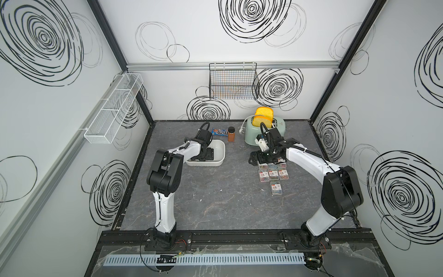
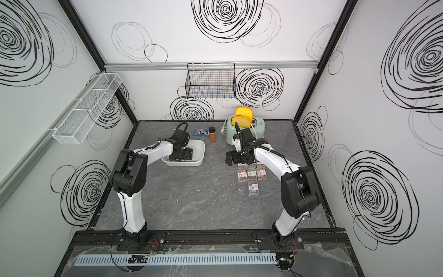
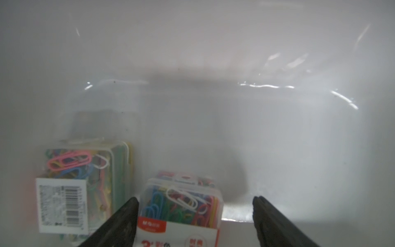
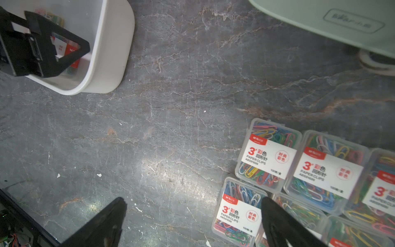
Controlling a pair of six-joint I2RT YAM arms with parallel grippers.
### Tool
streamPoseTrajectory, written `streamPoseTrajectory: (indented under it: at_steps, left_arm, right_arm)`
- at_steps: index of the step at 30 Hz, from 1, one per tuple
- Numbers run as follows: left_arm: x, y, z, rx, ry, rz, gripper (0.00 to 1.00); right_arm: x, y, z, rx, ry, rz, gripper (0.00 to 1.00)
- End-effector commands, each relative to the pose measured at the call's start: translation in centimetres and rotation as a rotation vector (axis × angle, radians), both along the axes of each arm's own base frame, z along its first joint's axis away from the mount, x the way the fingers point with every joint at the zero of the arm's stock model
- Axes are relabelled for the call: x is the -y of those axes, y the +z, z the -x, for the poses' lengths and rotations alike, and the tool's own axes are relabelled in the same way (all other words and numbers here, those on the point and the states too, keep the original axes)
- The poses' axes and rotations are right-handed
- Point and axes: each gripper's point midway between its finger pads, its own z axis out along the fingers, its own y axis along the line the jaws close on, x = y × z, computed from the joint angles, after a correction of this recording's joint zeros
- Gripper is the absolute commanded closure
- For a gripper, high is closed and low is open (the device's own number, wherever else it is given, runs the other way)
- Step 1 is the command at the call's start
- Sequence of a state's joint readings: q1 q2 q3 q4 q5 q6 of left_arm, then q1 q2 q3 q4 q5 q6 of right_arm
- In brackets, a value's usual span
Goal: Take the paper clips out of the storage box
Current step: Pick up the boxed paper clips from the storage box.
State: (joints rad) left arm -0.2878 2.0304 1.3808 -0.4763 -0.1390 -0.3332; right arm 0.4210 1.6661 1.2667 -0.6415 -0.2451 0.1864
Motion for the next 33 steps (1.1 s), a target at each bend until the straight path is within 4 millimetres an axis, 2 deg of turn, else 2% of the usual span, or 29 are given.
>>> streamPoseTrajectory:
  at_steps: [1,4,9,14,16,20,23,33]
  left_arm:
    - [0.3,-1.0,0.4,-0.017,-0.004,0.011,0.14]
    - [0.3,-1.1,0.5,-0.020,-0.004,0.013,0.14]
    - [0.6,-0.3,0.3,0.002,-0.008,0.033,0.27]
    - [1.2,2.4,-0.4,0.063,-0.016,0.070,0.46]
    - [1.5,4.0,-0.7,0.094,-0.021,0.094,0.49]
    - [2.6,7.3,-1.1,0.130,-0.042,0.147,0.50]
    - [3.4,8.7,-0.8,0.128,-0.058,0.193,0.49]
    - [5.3,10.2,1.4,0.100,-0.087,0.346,0.48]
  right_arm:
    - [-0.4,0.8,-0.7,0.024,0.019,-0.013,0.01]
    - [-0.4,0.8,-0.7,0.024,0.018,-0.014,0.01]
    - [-0.5,1.0,-0.8,0.029,0.013,-0.021,0.03]
    - [-0.7,1.6,-1.1,0.048,0.011,-0.035,0.08]
    - [-0.8,2.0,-1.2,0.059,0.012,-0.044,0.08]
    - [-1.4,2.9,-1.5,0.084,0.025,-0.086,0.08]
    - [-2.2,3.2,-1.5,0.079,0.038,-0.129,0.08]
    - [-3.9,3.8,-1.0,0.069,0.080,-0.232,0.08]
